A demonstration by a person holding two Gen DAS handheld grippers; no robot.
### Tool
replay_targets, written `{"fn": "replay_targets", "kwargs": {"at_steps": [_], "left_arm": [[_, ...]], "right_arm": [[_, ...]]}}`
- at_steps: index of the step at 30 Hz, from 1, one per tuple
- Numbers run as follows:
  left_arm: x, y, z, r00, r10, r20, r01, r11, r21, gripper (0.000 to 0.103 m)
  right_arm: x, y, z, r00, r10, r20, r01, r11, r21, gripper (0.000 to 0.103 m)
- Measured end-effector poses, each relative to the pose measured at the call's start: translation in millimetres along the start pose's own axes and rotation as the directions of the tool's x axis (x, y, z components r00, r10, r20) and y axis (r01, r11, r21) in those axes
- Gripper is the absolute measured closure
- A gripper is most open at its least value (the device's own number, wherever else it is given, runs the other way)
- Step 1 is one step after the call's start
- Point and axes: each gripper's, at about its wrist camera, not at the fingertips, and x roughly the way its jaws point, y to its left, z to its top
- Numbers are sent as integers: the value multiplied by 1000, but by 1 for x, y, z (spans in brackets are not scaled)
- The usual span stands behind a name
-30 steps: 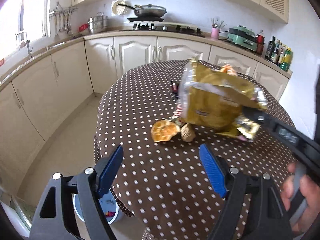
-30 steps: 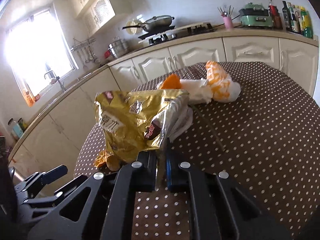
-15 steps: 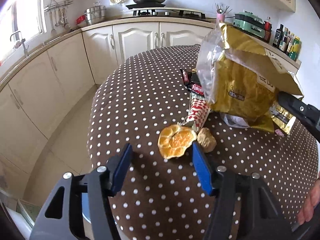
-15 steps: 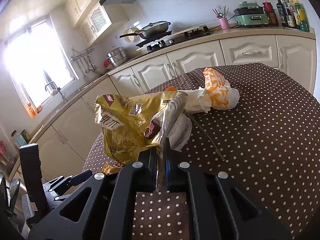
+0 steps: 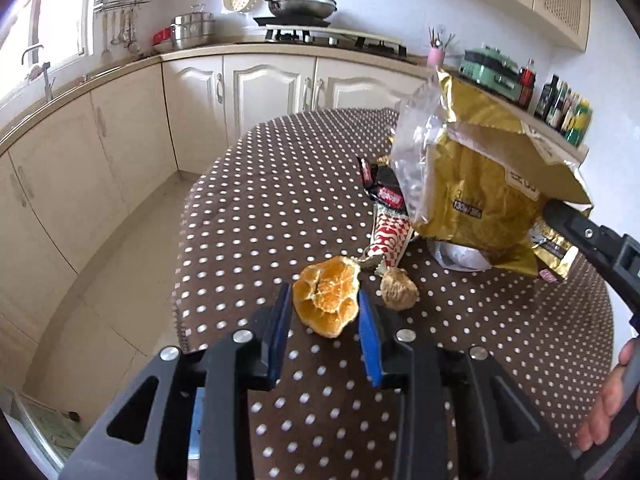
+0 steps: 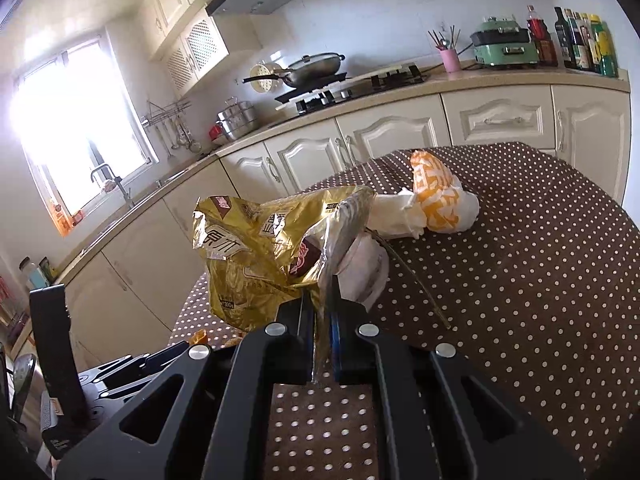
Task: Collect trash
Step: 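Carry both items to the blue bin and open both grippers to drop them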
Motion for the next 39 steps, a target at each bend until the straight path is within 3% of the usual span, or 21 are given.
{"fn": "replay_targets", "kwargs": {"at_steps": [5,10,18,22,28,33,39], "left_arm": [[-30,20,-9,999,-9,47,11,999,-45,72],[-65,55,-26,995,33,89,-23,994,-104,72],[-107,133,-69,985,149,93,-123,964,-237,72],[-112,180,-95,973,224,55,-196,927,-318,72],[-94,246,-139,963,265,-48,-259,862,-436,72],[-62,283,-166,956,262,-132,-292,825,-484,72],[-23,310,-188,951,232,-205,-306,802,-513,72]], "right_arm": [[-11,23,0,999,28,16,-27,999,-40,98],[-15,69,-8,995,96,3,-95,990,-105,98],[22,165,-48,972,201,-121,-225,948,-227,98],[54,219,-87,949,223,-223,-284,912,-295,98],[105,270,-151,914,186,-359,-323,870,-372,98],[163,286,-208,865,103,-491,-325,861,-392,98],[216,289,-259,812,27,-583,-316,861,-399,97]]}}
